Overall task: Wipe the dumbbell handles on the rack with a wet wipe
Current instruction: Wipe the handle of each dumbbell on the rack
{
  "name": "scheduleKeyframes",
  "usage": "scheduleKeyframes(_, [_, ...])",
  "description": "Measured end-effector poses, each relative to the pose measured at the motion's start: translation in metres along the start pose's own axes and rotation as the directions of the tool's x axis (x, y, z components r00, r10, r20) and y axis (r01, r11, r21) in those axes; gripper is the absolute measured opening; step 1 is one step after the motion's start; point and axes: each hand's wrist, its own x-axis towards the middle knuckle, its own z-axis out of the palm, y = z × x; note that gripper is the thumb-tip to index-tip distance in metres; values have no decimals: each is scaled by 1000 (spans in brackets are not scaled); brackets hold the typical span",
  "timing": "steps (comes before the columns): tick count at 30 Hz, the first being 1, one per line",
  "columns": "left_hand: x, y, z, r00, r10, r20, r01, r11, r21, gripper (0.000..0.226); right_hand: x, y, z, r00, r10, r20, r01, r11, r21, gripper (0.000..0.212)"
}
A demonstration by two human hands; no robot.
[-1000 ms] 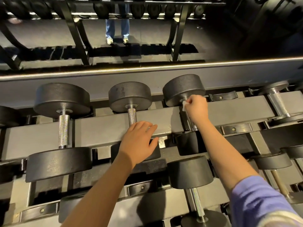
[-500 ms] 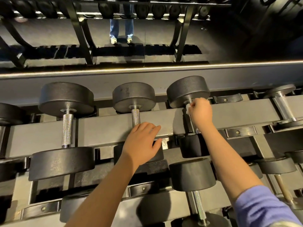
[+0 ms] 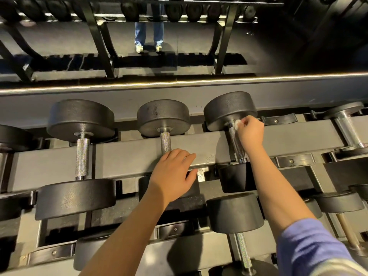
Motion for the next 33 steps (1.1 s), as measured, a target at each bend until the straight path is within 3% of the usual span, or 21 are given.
scheduleKeyframes(2, [0,0,0,1000,-1,-1,1,1000,3,61,2,9,-6,996,26,82,-24,999,-21,12])
scheduleKeyframes(6, [1,0,-1,1000,-7,-4,7,1000,3,60,-12,24,-28,933,122,338,-5,945,-328,23])
scheduleKeyframes(8, [1,1,-1,1000,-7,2,7,1000,-2,61,-17,27,-29,927,117,356,24,929,-368,26])
scheduleKeyframes(12, [0,1,-1,1000,-18,-2,18,1000,7,61,-16,22,-28,975,21,222,20,983,-184,12])
scheduleKeyframes(16, [0,2,-3,1000,-14,-13,14,1000,5,62,-20,21,-41,890,134,435,59,913,-403,16])
scheduleKeyframes(18, [0,3,-3,1000,-15,-10,15,1000,9,56,-25,23,-45,867,157,473,81,891,-446,18])
scheduleKeyframes(23, [0,3,-2,999,-24,23,24,1000,15,46,-23,18,-30,963,-22,268,90,965,-245,15])
scheduleKeyframes(26, [0,2,-2,999,-26,19,26,1000,10,46,-14,11,-17,974,-158,165,186,968,-168,16])
scheduleKeyframes(30, [-1,3,-3,1000,-26,4,26,1000,7,54,-3,-4,-4,992,-116,41,117,993,-30,13])
scheduleKeyframes(33, [-1,3,-2,999,-30,11,30,1000,-3,47,-3,-5,2,995,-100,-7,100,995,-1,14])
